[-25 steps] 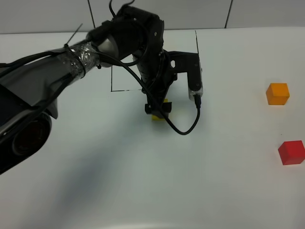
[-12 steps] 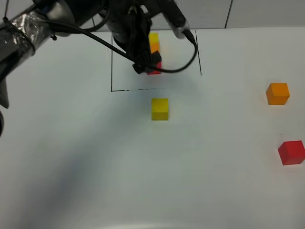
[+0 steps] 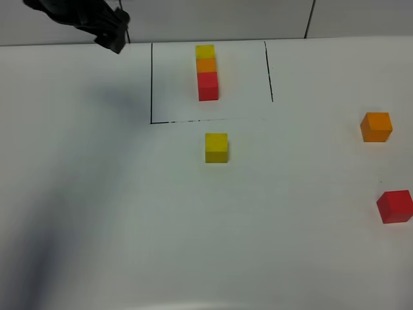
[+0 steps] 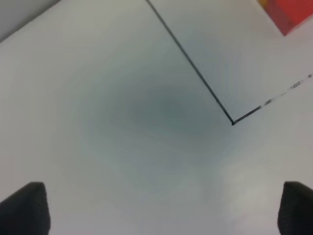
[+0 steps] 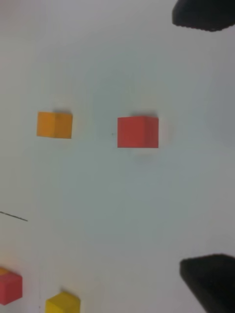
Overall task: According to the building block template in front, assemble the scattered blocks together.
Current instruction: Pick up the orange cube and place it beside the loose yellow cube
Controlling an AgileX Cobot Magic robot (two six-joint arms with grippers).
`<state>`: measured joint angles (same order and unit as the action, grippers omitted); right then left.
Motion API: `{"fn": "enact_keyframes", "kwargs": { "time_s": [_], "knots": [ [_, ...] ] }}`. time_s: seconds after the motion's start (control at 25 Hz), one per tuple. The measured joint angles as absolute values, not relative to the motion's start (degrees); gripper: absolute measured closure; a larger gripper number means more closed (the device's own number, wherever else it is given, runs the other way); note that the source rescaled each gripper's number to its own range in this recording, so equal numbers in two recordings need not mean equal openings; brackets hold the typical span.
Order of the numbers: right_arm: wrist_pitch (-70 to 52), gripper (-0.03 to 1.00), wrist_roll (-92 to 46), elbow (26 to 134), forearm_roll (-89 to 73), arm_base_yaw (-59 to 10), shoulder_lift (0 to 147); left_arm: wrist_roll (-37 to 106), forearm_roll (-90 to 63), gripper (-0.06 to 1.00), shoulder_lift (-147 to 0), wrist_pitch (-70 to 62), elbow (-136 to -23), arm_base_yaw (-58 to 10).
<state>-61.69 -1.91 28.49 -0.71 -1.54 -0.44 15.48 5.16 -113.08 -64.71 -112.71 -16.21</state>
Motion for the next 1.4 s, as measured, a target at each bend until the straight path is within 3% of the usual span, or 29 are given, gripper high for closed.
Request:
{"fn": "enact_keyframes", "kwargs": {
  "time_s": [0.24, 0.44, 0.92, 1.4],
  "knots": [
    [-61.7, 0.12, -1.9, 28.5, -0.7, -1.5, -0.4, 13.5, 2.6, -0.01, -104.3, -65.2, -105.6, -11.5],
    [-61.7, 0.12, -1.9, 28.5, -0.7, -1.5, -0.4, 11.6, 2.7, -0.01, -93.1, -60.9, -91.6, -9.9],
    [-61.7, 0.14, -1.8, 28.5, -0.7, -1.5, -0.4, 4.4, 5.0, -0.01, -61.4, -47.5, -60.4, -9.8],
    [-61.7, 0.17, -1.7, 28.5, -0.7, -1.5, -0.4, 3.8, 0.8, 0.0, -30.6, -46.1, -43.4, -9.8]
  ]
}}
